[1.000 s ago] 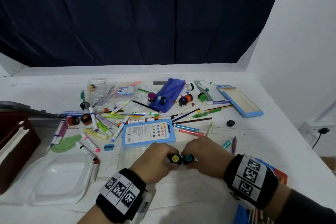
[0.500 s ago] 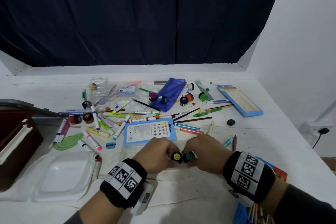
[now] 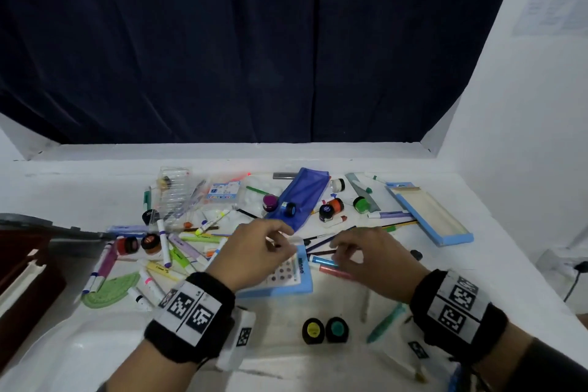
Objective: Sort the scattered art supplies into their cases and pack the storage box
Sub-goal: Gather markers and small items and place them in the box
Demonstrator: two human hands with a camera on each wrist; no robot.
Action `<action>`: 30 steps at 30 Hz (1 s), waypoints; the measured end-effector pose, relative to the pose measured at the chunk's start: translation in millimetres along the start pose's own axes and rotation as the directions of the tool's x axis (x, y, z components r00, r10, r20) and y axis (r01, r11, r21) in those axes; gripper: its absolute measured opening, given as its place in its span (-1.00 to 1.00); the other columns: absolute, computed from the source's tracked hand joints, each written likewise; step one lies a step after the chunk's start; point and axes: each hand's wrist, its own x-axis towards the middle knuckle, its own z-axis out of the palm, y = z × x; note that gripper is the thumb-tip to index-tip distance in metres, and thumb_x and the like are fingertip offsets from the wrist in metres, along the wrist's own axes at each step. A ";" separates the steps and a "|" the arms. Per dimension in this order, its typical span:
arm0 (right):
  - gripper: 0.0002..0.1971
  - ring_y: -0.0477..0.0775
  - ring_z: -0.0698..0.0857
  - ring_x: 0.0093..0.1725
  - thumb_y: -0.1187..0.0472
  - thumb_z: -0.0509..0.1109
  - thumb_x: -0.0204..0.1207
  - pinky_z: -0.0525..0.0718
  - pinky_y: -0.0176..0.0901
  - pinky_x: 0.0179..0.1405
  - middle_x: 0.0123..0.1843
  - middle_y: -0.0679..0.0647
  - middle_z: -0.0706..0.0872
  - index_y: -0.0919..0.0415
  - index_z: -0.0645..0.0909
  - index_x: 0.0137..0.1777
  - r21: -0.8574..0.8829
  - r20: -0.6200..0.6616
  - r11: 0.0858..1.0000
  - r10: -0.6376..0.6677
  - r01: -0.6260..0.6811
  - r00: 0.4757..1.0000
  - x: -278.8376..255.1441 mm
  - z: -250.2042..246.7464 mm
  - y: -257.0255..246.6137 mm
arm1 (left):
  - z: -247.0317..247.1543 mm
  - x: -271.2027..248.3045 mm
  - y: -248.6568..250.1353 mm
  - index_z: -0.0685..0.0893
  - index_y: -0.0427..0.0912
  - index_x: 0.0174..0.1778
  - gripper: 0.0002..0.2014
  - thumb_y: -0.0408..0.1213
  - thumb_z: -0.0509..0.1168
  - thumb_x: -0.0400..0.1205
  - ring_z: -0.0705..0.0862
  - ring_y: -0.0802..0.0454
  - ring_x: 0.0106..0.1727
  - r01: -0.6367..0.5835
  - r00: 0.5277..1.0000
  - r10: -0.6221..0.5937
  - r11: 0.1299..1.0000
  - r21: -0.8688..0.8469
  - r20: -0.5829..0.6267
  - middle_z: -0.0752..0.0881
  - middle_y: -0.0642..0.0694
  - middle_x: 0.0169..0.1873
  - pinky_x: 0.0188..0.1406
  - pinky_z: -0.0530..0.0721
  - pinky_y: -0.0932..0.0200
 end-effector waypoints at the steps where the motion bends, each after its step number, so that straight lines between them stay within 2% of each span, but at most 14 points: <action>1: -0.88 -0.16 0.70 -0.13 0.10 0.39 0.58 0.72 -0.13 -0.04 -0.09 -0.11 0.77 0.03 0.72 0.05 -0.003 -0.043 1.000 -0.006 0.006 0.999 10.3 -1.5 5.7 | -3.7 11.9 -1.9 0.74 0.12 0.11 -0.79 -0.05 0.49 0.57 0.72 0.29 -0.19 0.006 1.000 -0.006 1.000 0.017 -0.008 0.78 0.16 -0.10 -0.19 0.58 0.47; 3: -0.87 -0.09 0.69 -0.18 0.17 0.34 0.58 0.70 -0.13 -0.09 -0.10 -0.06 0.77 0.08 0.72 0.01 -0.035 -0.087 0.999 -0.014 0.011 0.996 31.1 -3.6 16.6 | -8.2 36.5 -4.6 0.71 0.08 0.19 -0.73 -0.11 0.49 0.58 0.68 0.29 -0.17 0.013 1.000 -0.012 0.999 0.041 -0.014 0.75 0.14 0.00 -0.18 0.54 0.47; 6: -0.83 0.04 0.68 -0.19 0.26 0.29 0.57 0.64 -0.07 -0.14 -0.12 0.03 0.78 0.14 0.73 -0.03 -0.050 -0.101 0.999 0.017 -0.022 0.995 62.5 -4.6 33.6 | -8.2 72.2 -9.3 0.69 0.00 0.27 -0.70 -0.23 0.43 0.61 0.64 0.14 -0.11 0.010 1.000 -0.009 0.989 0.147 -0.006 0.73 0.03 0.13 -0.01 0.61 0.25; 7: -0.82 0.08 0.70 -0.15 0.26 0.29 0.55 0.65 -0.04 -0.11 -0.10 0.03 0.78 0.13 0.74 -0.03 -0.047 -0.100 0.998 0.029 -0.033 0.995 72.1 -4.5 38.9 | -7.1 83.8 -12.0 0.68 0.00 0.27 -0.70 -0.25 0.40 0.62 0.65 0.08 -0.05 0.004 1.000 -0.006 0.983 0.184 0.008 0.73 0.01 0.15 0.06 0.62 0.19; 9: -0.80 0.11 0.71 -0.03 0.22 0.29 0.50 0.66 -0.01 0.01 -0.03 0.03 0.77 0.09 0.74 0.00 -0.073 -0.069 0.996 0.042 -0.047 0.997 90.6 -2.8 48.3 | -4.6 104.5 -16.7 0.67 0.00 0.28 -0.70 -0.27 0.36 0.62 0.64 0.02 0.06 -0.011 0.999 -0.001 0.974 0.228 0.052 0.70 -0.02 0.16 0.09 0.57 0.17; 12: -0.80 0.11 0.66 0.15 0.15 0.28 0.55 0.61 -0.04 0.11 0.12 0.01 0.72 0.04 0.64 0.13 -0.197 0.037 0.975 0.116 -0.107 0.992 114.1 3.6 57.9 | 1.1 128.9 -26.2 0.65 0.02 0.29 -0.69 -0.26 0.33 0.63 0.62 0.03 0.04 -0.007 0.993 -0.025 0.965 0.262 0.117 0.67 -0.01 0.14 0.04 0.54 0.21; 14: -0.79 0.14 0.63 0.24 0.13 0.24 0.58 0.57 -0.06 0.13 0.21 0.02 0.66 0.00 0.59 0.18 -0.238 0.093 0.963 0.155 -0.129 0.983 126.1 9.9 63.4 | 6.2 140.4 -34.2 0.67 0.05 0.26 -0.70 -0.29 0.32 0.62 0.67 0.01 0.11 0.002 0.986 -0.047 0.961 0.278 0.157 0.70 -0.01 0.19 0.11 0.60 0.17; 17: -0.66 0.12 0.51 0.43 0.17 0.24 0.60 0.47 0.05 0.41 0.37 0.05 0.60 -0.02 0.57 0.35 -0.276 0.185 0.955 0.161 -0.106 0.970 138.7 18.3 72.0 | 13.7 151.7 -43.7 0.71 0.00 0.25 -0.68 -0.34 0.31 0.60 0.70 -0.09 0.22 -0.015 0.971 -0.066 0.942 0.336 0.229 0.74 -0.08 0.22 0.20 0.65 0.09; 20: -0.65 0.12 0.49 0.42 0.22 0.22 0.63 0.42 0.09 0.42 0.34 0.04 0.63 -0.03 0.56 0.38 -0.386 0.211 0.921 0.143 -0.052 0.967 145.8 23.2 75.7 | 19.9 158.2 -50.7 0.73 -0.05 0.29 -0.64 -0.40 0.30 0.59 0.70 -0.14 0.24 -0.031 0.968 -0.065 0.929 0.370 0.243 0.74 -0.14 0.23 0.24 0.65 0.09; 23: -0.62 0.13 0.48 0.42 0.22 0.22 0.63 0.36 0.17 0.44 0.33 0.04 0.63 -0.04 0.54 0.42 -0.439 0.207 0.898 0.140 -0.037 0.968 149.2 24.9 75.4 | 24.7 162.7 -52.6 0.76 -0.07 0.22 -0.68 -0.39 0.31 0.59 0.72 -0.16 0.20 -0.042 0.968 -0.060 0.919 0.392 0.245 0.73 -0.17 0.20 0.21 0.67 0.08; 27: -0.66 0.12 0.49 0.41 0.15 0.27 0.61 0.35 0.16 0.40 0.31 0.01 0.63 0.01 0.57 0.37 -0.435 0.207 0.901 0.099 0.001 0.973 146.2 25.1 71.8 | 26.5 162.2 -49.5 0.75 -0.15 0.14 -0.78 -0.34 0.37 0.58 0.72 -0.16 0.15 -0.019 0.975 -0.071 0.918 0.395 0.212 0.71 -0.19 0.15 0.17 0.68 0.07; 30: -0.67 0.09 0.52 0.38 0.10 0.28 0.57 0.36 0.10 0.35 0.29 -0.05 0.63 -0.02 0.58 0.32 -0.396 0.130 0.918 0.035 0.020 0.991 137.3 24.5 69.3 | 23.9 155.3 -47.8 0.68 -0.16 0.09 -0.81 -0.29 0.36 0.57 0.72 -0.09 0.08 0.032 0.987 -0.079 0.949 0.315 0.137 0.74 -0.14 0.08 0.10 0.71 0.08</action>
